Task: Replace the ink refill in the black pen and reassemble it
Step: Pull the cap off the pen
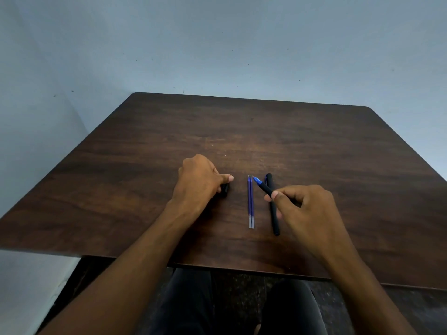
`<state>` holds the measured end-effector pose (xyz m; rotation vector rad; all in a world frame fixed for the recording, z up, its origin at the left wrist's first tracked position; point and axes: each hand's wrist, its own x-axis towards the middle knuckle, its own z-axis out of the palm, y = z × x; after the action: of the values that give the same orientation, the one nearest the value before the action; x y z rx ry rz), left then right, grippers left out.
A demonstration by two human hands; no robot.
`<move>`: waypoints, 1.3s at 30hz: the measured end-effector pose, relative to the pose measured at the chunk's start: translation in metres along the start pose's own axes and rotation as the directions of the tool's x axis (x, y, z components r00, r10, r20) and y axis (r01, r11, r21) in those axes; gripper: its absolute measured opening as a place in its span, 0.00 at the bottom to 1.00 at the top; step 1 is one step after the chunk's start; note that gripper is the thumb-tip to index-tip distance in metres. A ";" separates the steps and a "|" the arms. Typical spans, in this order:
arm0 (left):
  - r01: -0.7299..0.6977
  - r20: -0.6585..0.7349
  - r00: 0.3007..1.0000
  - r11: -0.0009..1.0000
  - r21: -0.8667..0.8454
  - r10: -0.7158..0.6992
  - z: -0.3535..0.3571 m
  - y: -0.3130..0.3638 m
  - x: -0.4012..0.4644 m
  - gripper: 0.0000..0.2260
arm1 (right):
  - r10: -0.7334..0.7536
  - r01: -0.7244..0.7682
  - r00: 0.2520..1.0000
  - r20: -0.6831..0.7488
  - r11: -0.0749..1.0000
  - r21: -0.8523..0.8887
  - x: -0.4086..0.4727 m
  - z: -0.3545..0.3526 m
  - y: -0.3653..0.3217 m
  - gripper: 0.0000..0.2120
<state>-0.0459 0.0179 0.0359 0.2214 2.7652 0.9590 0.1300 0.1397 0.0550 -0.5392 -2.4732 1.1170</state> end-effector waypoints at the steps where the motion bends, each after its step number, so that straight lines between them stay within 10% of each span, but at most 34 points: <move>1: 0.006 -0.005 1.000 1.000 -0.001 -0.006 0.000 0.000 0.001 0.15 | 0.000 0.000 1.000 0.003 1.000 0.006 0.000 0.001 0.000 0.15; 17: 0.175 0.144 0.977 0.975 -0.134 -0.155 -0.005 -0.003 0.007 0.13 | 0.024 -0.026 0.999 0.038 0.998 0.059 0.003 0.005 0.004 0.15; 24: -0.092 -0.023 0.996 0.972 -0.218 0.089 -0.013 -0.013 -0.013 0.08 | 0.002 -0.005 1.000 0.028 0.996 0.092 0.004 0.009 0.004 0.20; 28: -0.273 -0.010 0.951 0.820 -0.503 0.310 -0.010 -0.014 -0.043 0.06 | 0.012 -0.014 1.000 0.012 0.986 0.164 0.006 0.014 0.007 0.19; 39: 0.079 0.273 0.874 0.436 -0.896 0.401 0.002 -0.006 -0.070 0.11 | 0.043 -0.114 0.983 0.176 0.901 0.418 0.007 0.018 0.008 0.15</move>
<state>0.0215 0.0004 0.0410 0.4624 1.4910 1.9755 0.1167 0.1369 0.0389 -0.4299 -2.2425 1.7390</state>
